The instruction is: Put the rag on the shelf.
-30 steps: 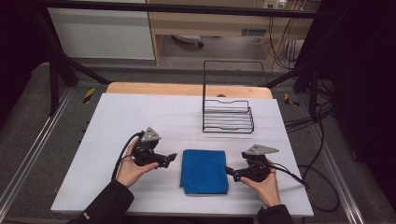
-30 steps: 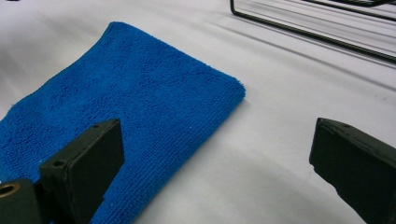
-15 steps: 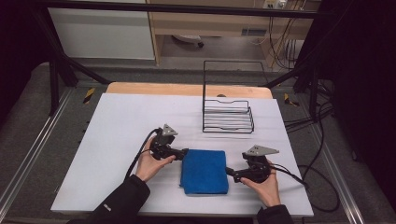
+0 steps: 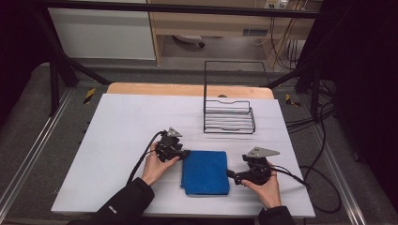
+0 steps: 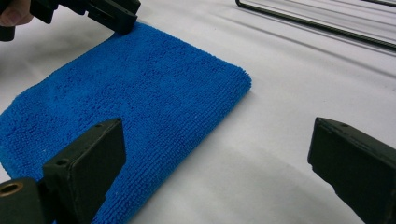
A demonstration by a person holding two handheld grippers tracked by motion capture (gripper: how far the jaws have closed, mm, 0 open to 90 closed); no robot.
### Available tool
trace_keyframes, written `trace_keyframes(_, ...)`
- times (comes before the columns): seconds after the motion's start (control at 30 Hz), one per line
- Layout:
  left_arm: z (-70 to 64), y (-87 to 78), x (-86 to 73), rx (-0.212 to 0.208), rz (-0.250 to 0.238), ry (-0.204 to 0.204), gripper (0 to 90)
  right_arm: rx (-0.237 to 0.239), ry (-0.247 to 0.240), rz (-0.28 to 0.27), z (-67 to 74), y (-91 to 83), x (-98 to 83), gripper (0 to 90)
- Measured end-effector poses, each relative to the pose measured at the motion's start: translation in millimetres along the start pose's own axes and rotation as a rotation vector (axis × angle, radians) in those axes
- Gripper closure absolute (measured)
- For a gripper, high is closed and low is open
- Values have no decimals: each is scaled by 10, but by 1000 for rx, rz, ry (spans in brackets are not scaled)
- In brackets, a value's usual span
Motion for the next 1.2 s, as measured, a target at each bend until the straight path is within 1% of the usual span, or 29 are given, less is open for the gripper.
trace_keyframes(0.03, -13, 9, -1, -6, -3, -4, 584, -1, 2, 3, 0, 2, 0, 49)
trace_keyframes(0.17, -56, 48, -8, -25, 9, 11, 611, 1, 5, 3, 1, 8, 1, 50)
trace_keyframes(0.23, -67, 59, -7, -21, 5, 13, 623, 5, 4, 6, 2, 11, 0, 50)
trace_keyframes(0.4, -96, 68, -8, -39, 5, 1, 678, 5, 3, 5, -1, 12, 1, 51)
trace_keyframes(0.43, -99, 67, -7, -38, 5, 9, 685, 5, 6, 5, 0, 11, 2, 50)
trace_keyframes(0.5, -106, 66, -8, -39, 8, 6, 709, 5, 9, 1, -1, 11, 6, 49)
trace_keyframes(0.53, -114, 67, -10, -48, 10, 0, 726, 5, 7, -3, -4, 12, 9, 49)
trace_keyframes(0.57, -115, 65, -11, -48, 13, 5, 733, 4, 9, -6, -6, 11, 12, 48)
trace_keyframes(0.63, -120, 64, -11, -54, 13, 3, 754, 2, 19, -12, -8, 15, 22, 46)
trace_keyframes(0.67, -123, 61, -11, -55, 15, 3, 767, -2, 15, -13, -15, 17, 27, 46)
trace_keyframes(0.73, -130, 60, -11, -53, 18, 4, 804, -14, 21, -18, -38, 28, 69, 44)
trace_keyframes(0.8, -137, 63, -11, -50, 16, -1, 814, -18, 19, -20, -40, 28, 87, 44)
trace_keyframes(0.83, -140, 63, -14, -49, 15, -2, 818, -28, 15, -23, -46, 31, 114, 43)
trace_keyframes(0.87, -139, 63, -16, -42, 14, 2, 821, -42, 21, -22, -45, 55, 185, 43)
trace_keyframes(0.93, -137, 65, -17, -44, 12, 0, 821, -39, 18, -22, -38, 63, 204, 46)
trace_keyframes(1.0, -131, 67, -20, -47, 10, -1, 821, -42, 4, -14, -20, 105, 257, 62)
trace_keyframes(1.07, -131, 68, -24, -46, 7, 1, 821, -48, -1, -3, -23, 165, 310, 109)
trace_keyframes(1.13, -135, 67, -24, -44, 9, 4, 819, -65, 15, 3, -45, 235, 363, 148)
trace_keyframes(1.17, -134, 66, -25, -45, 11, 9, 819, -67, 20, 6, -65, 271, 385, 180)
trace_keyframes(1.2, -134, 66, -25, -45, 11, 10, 819, -69, 36, 14, -86, 312, 402, 191)
Point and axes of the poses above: each handheld gripper's, and its own axes: y roughly forward along the jaws, x roughly out of its top, z roughly to its left, the point moved 2 cm from there along y, roughly forward along the jaws, and after that the axes turned 6 degrees about y, right-handed, at the moved point
